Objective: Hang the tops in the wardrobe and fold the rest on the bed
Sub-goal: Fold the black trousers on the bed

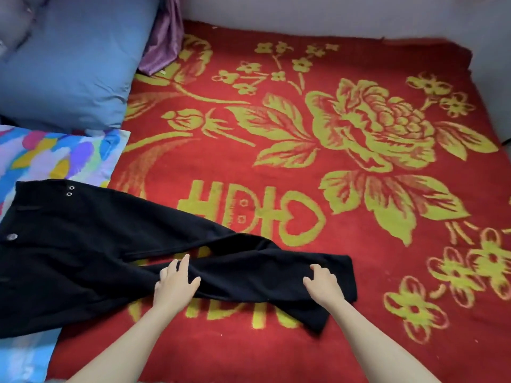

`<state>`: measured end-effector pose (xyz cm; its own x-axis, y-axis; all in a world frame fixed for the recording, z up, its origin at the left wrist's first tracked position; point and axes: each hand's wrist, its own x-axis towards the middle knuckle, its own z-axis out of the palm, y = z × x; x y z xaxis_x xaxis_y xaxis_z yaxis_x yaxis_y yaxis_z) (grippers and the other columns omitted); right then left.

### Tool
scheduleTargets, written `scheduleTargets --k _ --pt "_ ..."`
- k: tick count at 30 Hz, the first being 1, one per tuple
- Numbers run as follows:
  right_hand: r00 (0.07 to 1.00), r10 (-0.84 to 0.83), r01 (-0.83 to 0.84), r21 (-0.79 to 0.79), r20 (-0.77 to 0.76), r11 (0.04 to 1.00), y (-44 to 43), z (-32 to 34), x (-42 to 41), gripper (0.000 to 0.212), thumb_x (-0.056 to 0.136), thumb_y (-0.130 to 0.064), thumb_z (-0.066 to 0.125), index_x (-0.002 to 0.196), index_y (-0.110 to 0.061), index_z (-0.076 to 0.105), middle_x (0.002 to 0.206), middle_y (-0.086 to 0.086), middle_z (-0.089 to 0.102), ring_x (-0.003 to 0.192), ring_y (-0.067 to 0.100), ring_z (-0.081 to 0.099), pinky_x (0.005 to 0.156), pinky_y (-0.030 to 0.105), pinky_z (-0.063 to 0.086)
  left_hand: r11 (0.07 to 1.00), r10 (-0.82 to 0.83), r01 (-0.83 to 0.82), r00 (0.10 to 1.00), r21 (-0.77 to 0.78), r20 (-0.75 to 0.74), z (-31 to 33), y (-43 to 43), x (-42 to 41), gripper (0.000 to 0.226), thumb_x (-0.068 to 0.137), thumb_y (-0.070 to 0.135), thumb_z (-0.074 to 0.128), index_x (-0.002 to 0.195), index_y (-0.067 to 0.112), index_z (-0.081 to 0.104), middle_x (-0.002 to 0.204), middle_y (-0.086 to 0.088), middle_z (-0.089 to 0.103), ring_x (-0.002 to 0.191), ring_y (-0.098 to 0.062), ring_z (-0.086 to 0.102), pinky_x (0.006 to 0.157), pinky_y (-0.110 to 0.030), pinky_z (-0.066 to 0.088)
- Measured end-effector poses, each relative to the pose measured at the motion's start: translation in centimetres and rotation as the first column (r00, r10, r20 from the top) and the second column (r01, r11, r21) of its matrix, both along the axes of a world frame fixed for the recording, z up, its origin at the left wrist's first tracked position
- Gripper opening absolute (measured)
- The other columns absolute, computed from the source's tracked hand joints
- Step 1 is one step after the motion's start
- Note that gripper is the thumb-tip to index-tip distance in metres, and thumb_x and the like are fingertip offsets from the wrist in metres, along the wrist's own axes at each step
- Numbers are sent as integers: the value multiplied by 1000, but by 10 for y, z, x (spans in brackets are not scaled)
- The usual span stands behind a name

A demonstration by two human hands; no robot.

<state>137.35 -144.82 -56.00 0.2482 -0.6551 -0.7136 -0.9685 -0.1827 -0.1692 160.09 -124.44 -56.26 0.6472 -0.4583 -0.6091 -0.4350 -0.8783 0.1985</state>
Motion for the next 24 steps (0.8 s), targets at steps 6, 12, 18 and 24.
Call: scheduleTargets --k 6,12,18,24 --pt "958 273 -284 -139 -91 949 -38 -65 0 57 94 -29 46 145 -17 24 147 2 32 137 23 26 104 39 33 973 -232 232 972 -2 40 -53 -54 -18 64 96 37 43 150 24 10 156 -5 15 141 -23 15 109 -37 26" --pt "821 520 -555 -117 -233 824 -63 -106 -15 76 90 -27 54 150 -20 8 154 2 19 144 24 12 114 50 11 878 -456 436 887 196 69 -101 -70 -19 72 93 46 45 150 23 7 153 -5 22 138 -20 22 108 -34 28" --pt "786 616 -617 -98 -51 781 -60 -101 -31 14 78 -25 62 74 -24 49 78 -5 60 88 25 60 77 31 38 918 -395 396 918 -35 38 -114 -49 -9 38 82 33 51 119 30 60 103 4 64 105 -19 57 94 -33 35" --pt "873 487 -396 588 5 705 -46 -81 -54 12 79 -25 65 74 -28 55 73 -13 53 77 8 57 59 22 38 776 -600 630 732 -15 -322 -96 -37 4 11 79 28 48 73 37 52 74 12 53 87 -16 55 69 -26 37"
